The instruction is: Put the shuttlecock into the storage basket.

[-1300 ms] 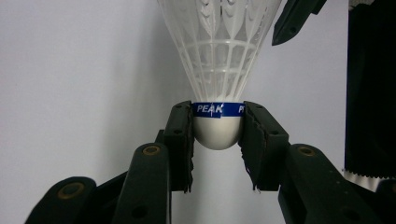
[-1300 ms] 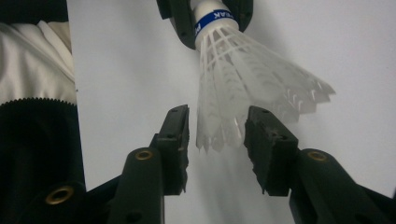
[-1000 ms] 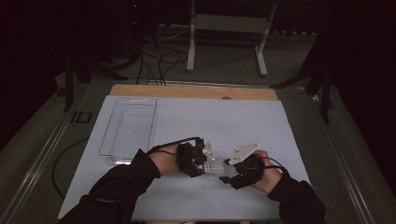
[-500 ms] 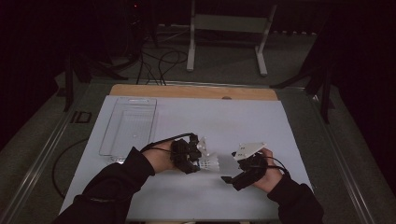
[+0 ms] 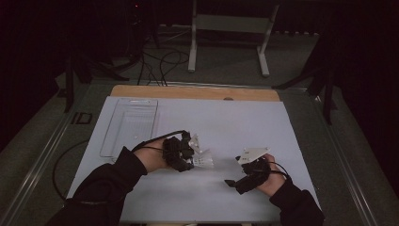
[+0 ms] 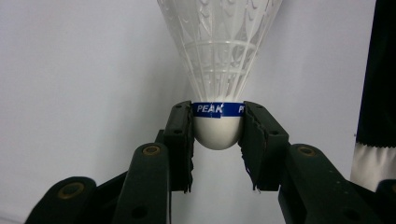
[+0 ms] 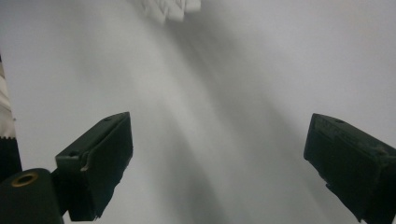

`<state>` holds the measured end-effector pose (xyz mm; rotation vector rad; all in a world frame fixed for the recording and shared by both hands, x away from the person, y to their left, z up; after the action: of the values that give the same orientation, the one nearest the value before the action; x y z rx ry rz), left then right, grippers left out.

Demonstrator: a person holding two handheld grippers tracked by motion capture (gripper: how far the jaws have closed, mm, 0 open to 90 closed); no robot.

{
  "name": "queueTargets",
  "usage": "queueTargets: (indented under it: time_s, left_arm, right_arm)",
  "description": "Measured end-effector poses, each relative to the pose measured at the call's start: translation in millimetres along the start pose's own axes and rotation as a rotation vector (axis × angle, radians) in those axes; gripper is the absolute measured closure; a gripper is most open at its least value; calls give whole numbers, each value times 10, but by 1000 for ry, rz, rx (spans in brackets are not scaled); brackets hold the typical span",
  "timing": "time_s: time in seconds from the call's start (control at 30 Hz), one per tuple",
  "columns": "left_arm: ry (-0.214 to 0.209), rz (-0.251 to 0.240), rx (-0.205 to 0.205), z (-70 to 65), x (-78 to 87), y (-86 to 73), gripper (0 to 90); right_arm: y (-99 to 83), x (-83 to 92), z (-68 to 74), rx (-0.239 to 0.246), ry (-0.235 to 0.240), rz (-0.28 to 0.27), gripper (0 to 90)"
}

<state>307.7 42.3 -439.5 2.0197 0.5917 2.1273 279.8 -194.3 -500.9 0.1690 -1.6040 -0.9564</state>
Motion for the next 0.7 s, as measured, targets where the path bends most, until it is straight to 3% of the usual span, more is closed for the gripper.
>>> queueTargets:
  time_s: [0.2,0.43,0.7]
  left_arm:
    - [13,-2,20,47,65,-91,662]
    - [22,-4,46,100,126,-194,662]
    - [41,-7,71,144,223,-282,662]
  right_arm:
    - [-92,-28,20,5,14,-11,95]
    - [-196,-38,-8,5,-28,-6,90]
    - [-320,-11,-46,-9,-37,-7,91]
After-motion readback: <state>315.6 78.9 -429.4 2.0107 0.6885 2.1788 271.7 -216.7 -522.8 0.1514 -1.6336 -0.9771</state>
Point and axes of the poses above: each handheld gripper's, and its own axes: x roughly backward along the jaws, y roughly out of its top, z roughly to its left, the point moved 3 cm from there along -x, roughly forward along the jaws
